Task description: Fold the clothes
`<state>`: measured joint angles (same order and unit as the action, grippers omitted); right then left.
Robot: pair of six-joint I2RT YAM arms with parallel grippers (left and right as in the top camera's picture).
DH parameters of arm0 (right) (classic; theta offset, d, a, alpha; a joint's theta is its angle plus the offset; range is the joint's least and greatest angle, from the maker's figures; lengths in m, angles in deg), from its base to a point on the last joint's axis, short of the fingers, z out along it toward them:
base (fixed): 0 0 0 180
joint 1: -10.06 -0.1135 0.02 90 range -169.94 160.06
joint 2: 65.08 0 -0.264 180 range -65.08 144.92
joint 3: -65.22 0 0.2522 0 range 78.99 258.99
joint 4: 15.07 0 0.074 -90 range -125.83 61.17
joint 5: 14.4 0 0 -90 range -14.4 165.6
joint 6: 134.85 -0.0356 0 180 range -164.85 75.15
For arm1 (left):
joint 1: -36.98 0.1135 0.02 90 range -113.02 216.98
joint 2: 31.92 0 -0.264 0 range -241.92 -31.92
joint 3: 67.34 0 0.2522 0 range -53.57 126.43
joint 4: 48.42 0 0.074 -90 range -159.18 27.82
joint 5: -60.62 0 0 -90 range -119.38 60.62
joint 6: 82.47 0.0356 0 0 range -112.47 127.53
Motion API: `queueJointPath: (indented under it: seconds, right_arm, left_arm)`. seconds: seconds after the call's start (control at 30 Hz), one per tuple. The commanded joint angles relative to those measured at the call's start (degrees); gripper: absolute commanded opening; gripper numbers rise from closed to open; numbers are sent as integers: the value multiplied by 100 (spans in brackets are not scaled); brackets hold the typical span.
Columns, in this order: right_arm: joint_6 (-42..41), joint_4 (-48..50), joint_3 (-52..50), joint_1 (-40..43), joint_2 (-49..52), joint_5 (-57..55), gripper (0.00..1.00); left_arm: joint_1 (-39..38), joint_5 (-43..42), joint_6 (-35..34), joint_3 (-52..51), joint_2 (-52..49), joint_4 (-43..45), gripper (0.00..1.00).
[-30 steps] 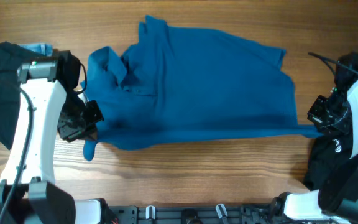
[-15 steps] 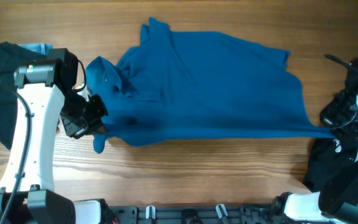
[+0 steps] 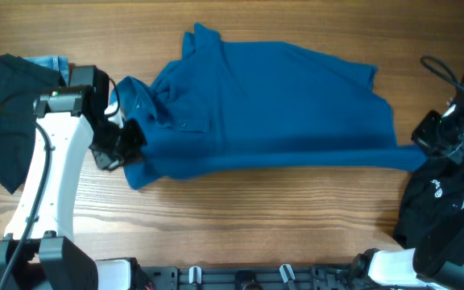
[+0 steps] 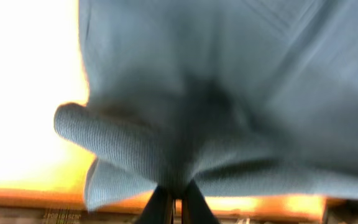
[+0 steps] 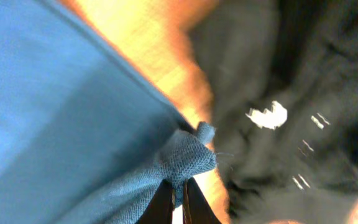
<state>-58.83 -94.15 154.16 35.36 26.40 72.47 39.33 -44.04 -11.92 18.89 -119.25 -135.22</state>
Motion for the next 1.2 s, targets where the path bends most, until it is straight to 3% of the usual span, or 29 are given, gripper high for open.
queueJointPath:
  seconds: [0.0,0.13,0.37,0.47,0.53,0.63,0.73,0.8,1.03,1.17]
  right_arm:
    - [501,275,7,9,-48,662,4]
    - [507,452,7,4,17,710,4]
    - [549,780,7,-138,345,750,4]
    - [546,951,7,-262,496,752,4]
    - [538,1102,7,-319,599,758,5]
    - [490,1397,7,-372,732,772,21]
    - [490,1462,7,-372,767,769,43]
    - [487,1390,7,-369,767,765,53]
    - [474,750,7,-369,769,363,57]
    - [70,459,4,-369,769,-79,58]
  left_arm:
    - [0,138,-55,-63,20,879,4]
    - [-39,26,-57,-144,-35,1641,6]
    - [-140,-35,-57,-380,-308,2120,8]
    - [-234,-35,-57,-385,-505,2205,13]
    - [-291,-35,-55,-385,-595,2227,21]
    - [-332,24,-31,-385,-688,2275,39]
    - [-269,470,-35,-374,-664,2317,45]
    - [-160,555,-35,-372,-605,2291,47]
    - [271,509,-55,-376,-516,1786,52]
    - [223,509,-52,-391,-531,1694,67]
